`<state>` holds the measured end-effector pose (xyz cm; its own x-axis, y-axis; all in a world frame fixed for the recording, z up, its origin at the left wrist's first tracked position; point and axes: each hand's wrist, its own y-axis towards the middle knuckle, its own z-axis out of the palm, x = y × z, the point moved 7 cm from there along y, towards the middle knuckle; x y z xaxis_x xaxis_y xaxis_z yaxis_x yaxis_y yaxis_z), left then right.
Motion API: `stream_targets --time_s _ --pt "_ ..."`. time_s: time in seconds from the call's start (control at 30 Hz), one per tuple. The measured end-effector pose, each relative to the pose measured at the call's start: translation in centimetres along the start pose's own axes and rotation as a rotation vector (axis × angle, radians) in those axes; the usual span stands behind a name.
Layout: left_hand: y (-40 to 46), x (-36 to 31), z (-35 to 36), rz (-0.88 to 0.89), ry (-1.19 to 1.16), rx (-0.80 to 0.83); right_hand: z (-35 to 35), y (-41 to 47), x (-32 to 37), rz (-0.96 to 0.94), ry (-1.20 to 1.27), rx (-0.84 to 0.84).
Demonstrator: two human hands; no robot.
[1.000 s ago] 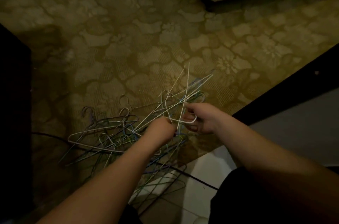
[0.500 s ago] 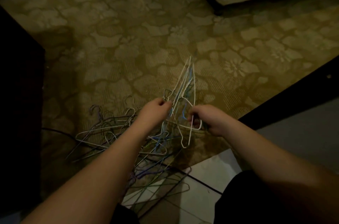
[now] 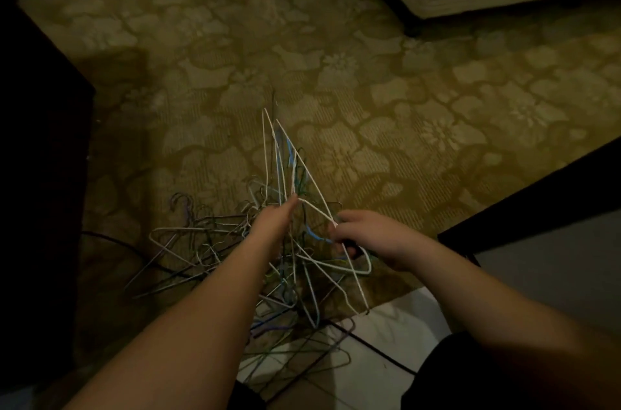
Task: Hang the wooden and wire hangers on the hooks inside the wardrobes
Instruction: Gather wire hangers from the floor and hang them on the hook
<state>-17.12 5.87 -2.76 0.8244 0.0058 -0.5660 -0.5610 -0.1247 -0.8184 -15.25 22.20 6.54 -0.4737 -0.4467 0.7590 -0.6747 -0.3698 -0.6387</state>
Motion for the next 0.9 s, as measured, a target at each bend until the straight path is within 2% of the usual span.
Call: stream_targets --time_s 0.07,0.13,0.23,0.37,0.53,0.6,0.7,0.77,0.9 --pt "0.3 -0.6 -0.7 0.045 0.003 -0.035 -0.9 0.0 0.1 -0.016 0.103 -0.010" --pt "0.3 -1.4 -1.2 0.071 0.105 -0.082 -2.4 0.0 0.1 -0.015 0.189 -0.059" --pt "0.2 -2.7 -0.9 0.140 0.174 -0.083 -3.9 0.2 -0.2 0.004 0.324 -0.121" --pt "-0.4 -3.6 -0.9 0.272 0.342 -0.130 -3.8 0.8 -0.5 0.033 0.455 -0.096" --pt "-0.9 -4.1 -2.4 0.299 0.387 -0.177 -3.5 1.2 0.2 0.028 0.540 -0.067" --pt "-1.6 -4.9 -3.5 0.344 0.350 -0.198 -4.5 1.3 0.2 0.032 0.579 -0.089" --pt "-2.8 -5.6 -5.2 0.370 0.068 -0.163 -6.7 1.4 0.0 0.022 0.645 -0.059" --pt "-3.7 -5.9 -6.6 0.390 -0.065 -0.191 -7.8 1.4 -0.6 0.020 0.591 -0.053" --pt "-4.7 -6.1 -8.2 0.449 -0.094 -0.282 -7.8 1.4 -1.8 0.067 0.201 -0.092"
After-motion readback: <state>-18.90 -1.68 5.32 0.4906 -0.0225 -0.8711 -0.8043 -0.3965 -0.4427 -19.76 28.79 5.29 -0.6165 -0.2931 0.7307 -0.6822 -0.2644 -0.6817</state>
